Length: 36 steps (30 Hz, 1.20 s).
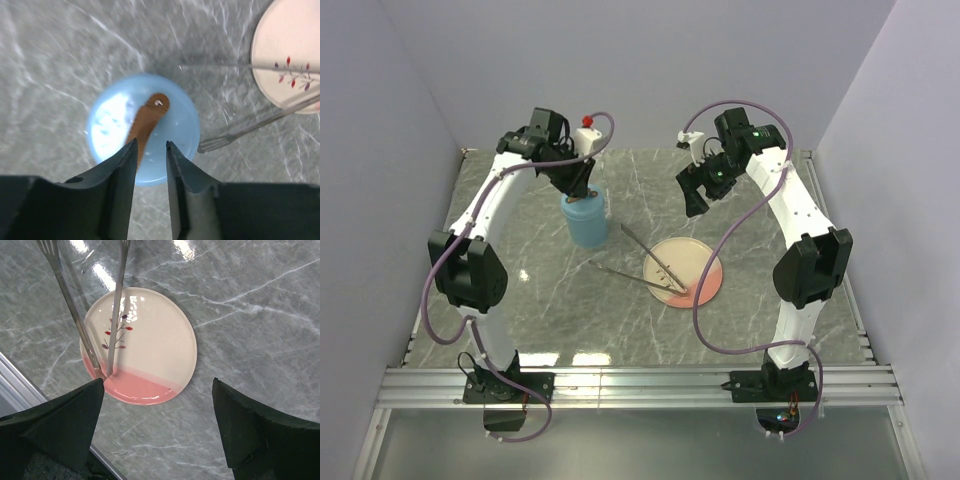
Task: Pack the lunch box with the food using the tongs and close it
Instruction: Put the lid back on the lunch box
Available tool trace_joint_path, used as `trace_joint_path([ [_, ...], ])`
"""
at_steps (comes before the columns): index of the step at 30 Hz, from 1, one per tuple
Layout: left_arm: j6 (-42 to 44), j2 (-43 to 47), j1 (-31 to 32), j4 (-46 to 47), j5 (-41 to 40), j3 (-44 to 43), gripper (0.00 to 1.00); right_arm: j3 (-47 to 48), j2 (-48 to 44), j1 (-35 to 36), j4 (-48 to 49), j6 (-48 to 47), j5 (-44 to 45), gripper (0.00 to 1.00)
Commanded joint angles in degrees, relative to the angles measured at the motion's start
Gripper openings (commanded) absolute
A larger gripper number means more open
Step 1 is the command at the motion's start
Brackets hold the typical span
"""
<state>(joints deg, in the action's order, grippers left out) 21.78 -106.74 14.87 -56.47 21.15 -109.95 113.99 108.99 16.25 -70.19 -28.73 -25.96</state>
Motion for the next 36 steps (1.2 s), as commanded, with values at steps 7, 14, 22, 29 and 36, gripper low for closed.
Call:
trace_joint_path([
  [7, 1.25, -0.49, 0.51, 0.66, -0.76, 9.06, 0.33, -0.62, -3.70, -0.69, -0.12, -1.33, 0.20, 0.95],
  [14, 0.46, -1.19, 0.51, -1.71, -0.93, 0.45, 0.33, 0.70, -3.35, -0.78, -0.73, -1.50, 0.29, 0.95],
  [22, -1.04, -2.42, 1.38, -5.67, 0.74, -12.39, 0.33, 0.09, -3.78, -0.87, -0.65, -1.59, 0.03, 0.95],
  [29, 0.10, -0.05, 2.62, -2.95, 1.44, -1.60, 0.32, -0.79, -3.96, -0.96, -0.29, -1.68, 0.03, 0.95],
  [36, -0.95, -1.45, 2.97, -1.01, 0.65, 7.91, 0.30, -1.67, -4.75, -1.22, 0.14, -1.50, 0.12, 0.96],
])
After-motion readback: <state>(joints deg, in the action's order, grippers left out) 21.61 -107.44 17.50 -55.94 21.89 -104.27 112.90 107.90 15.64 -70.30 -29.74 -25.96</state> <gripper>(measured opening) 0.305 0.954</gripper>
